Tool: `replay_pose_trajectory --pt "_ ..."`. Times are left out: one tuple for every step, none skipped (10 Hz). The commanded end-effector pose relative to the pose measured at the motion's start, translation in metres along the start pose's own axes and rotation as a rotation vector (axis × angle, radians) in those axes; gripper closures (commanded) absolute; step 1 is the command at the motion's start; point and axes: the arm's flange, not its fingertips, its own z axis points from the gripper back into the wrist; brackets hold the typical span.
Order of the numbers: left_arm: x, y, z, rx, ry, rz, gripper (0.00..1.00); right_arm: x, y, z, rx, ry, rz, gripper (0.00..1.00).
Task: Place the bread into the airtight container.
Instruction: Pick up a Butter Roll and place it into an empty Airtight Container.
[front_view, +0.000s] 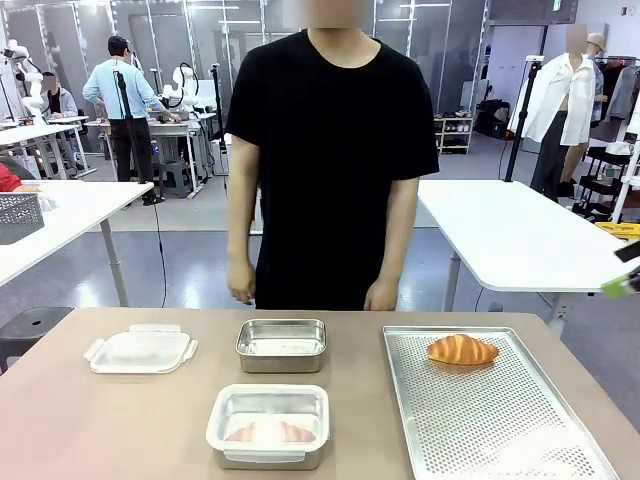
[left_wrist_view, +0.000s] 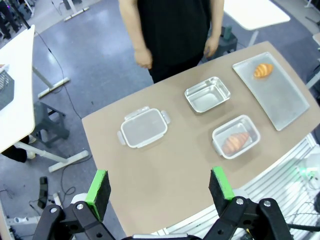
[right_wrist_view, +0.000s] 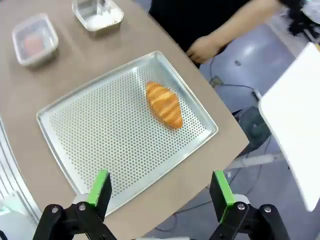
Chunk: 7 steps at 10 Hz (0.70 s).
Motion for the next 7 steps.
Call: replay_pose_trajectory --pt "0.002 0.000 0.003 -0.003 0.009 -0.001 0.00 0.023 -0.004 -0.038 0.041 0.081 0.098 0.01" --pt "0.002 0.000 0.003 -0.003 0.009 -0.001 0.00 0.039 -0.001 -0.053 0.071 0.105 0.170 0.01" --pt "0.002 0.000 0.003 -0.003 0.009 -0.001 0.00 0.049 0.003 -0.071 0.130 0.147 0.211 0.01" --pt "0.002 0.000 0.003 -0.003 0.009 -0.001 0.00 0.056 0.005 -0.092 0.164 0.191 0.243 0.01" --pt "0.002 0.000 0.003 -0.003 0.009 -0.001 0.00 0.062 0.004 -0.116 0.211 0.248 0.273 0.01" --pt "0.002 0.000 0.003 -0.003 0.009 -0.001 0.00 0.065 0.002 -0.135 0.209 0.296 0.295 0.01" --pt "0.002 0.000 0.003 -0.003 0.009 -0.001 0.00 0.068 0.004 -0.154 0.207 0.330 0.318 0.01"
